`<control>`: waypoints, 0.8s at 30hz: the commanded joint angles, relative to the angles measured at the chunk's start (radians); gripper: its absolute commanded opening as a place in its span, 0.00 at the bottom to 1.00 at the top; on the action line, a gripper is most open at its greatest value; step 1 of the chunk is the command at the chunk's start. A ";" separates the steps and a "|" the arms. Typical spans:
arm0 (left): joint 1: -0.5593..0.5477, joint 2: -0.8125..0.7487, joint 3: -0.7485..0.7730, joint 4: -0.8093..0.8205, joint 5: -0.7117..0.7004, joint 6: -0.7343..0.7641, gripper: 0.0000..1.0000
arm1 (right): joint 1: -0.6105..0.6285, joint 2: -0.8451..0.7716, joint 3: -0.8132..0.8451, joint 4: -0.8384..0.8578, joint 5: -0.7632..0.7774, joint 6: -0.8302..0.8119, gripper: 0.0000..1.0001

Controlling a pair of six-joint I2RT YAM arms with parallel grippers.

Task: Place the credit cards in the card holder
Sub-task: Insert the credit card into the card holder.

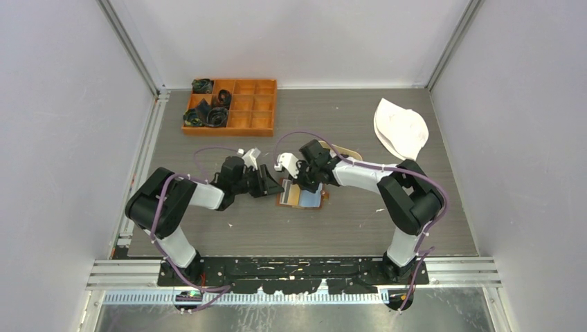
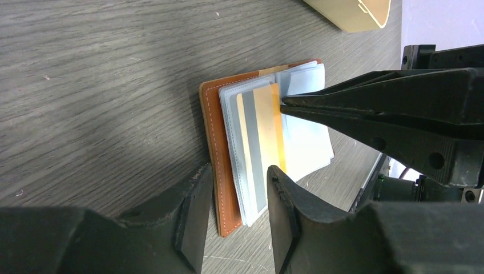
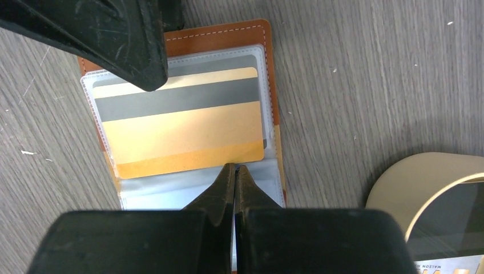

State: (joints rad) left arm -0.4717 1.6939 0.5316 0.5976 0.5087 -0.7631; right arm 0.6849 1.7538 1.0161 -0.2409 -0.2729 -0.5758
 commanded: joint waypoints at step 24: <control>-0.007 -0.047 -0.062 0.070 0.069 -0.074 0.44 | -0.053 0.037 0.150 -0.144 -0.155 0.303 0.01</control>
State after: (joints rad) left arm -0.4751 1.6814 0.4717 0.6701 0.5369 -0.8238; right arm 0.6430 1.7527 1.0657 -0.2909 -0.3656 -0.3733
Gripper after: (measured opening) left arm 0.427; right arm 0.034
